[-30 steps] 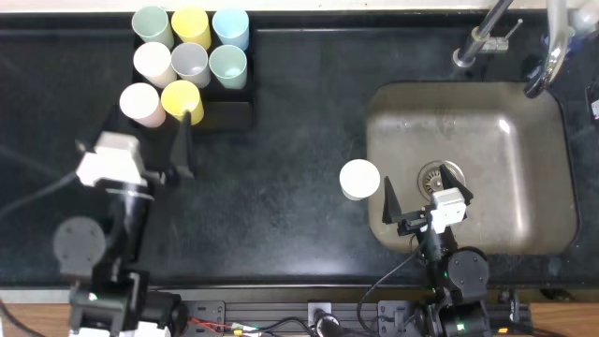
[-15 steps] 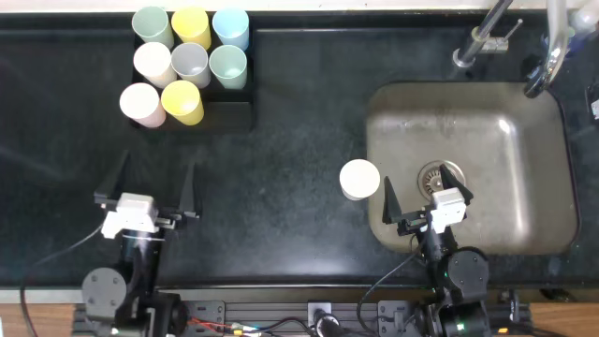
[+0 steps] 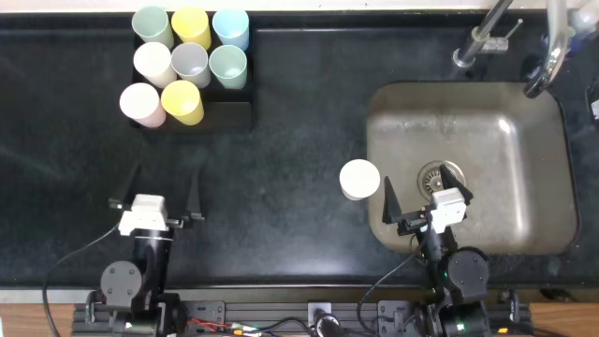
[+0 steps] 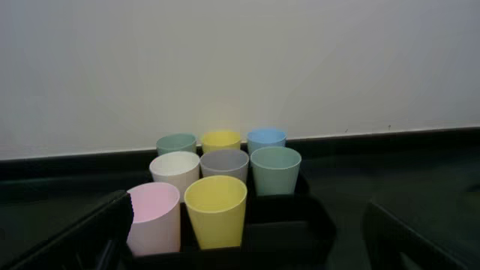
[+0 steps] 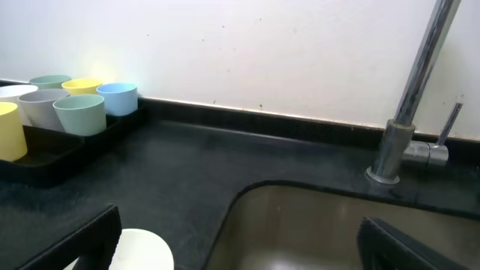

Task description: Store Cups

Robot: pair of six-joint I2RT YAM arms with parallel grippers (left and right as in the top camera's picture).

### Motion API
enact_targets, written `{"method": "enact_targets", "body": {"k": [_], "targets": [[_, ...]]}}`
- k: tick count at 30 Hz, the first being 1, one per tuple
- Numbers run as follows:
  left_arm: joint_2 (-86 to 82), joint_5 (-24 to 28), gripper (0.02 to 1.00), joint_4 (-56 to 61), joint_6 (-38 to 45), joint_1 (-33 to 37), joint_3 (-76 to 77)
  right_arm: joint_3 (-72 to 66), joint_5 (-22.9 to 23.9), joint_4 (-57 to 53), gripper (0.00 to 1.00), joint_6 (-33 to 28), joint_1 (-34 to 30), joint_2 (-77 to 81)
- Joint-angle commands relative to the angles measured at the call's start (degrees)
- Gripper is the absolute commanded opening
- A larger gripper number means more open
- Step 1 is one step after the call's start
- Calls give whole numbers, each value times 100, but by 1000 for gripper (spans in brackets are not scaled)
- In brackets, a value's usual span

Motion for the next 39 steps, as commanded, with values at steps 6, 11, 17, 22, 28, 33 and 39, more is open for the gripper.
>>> {"method": "enact_targets", "body": {"k": [6,11,17,22,28,33,39], "targets": [[-72,35,998,-911,22,59,-20,-76,50,28,998,-17,-7,-59],[-59,11,1000,-1113,22,59,-20,-76,50,28,996,-17,-7,-59],[-59,13,1000,-1113,22,59,-20,-76,50,28,996,-17,-9,-59],[-59,13,1000,-1113,22,59,-20,-76,50,28,998,-17,-9,-59],[-59,11,998,-1113,22,59,-20,-76,50,28,998,-17,-9,-59],[-59,11,1000,-1113,22,59,-20,-76,50,28,998,-17,-9,-59],[-59,11,1000,-1113,22,59,-20,-76,50,28,993,-17,-9,-59]]}}
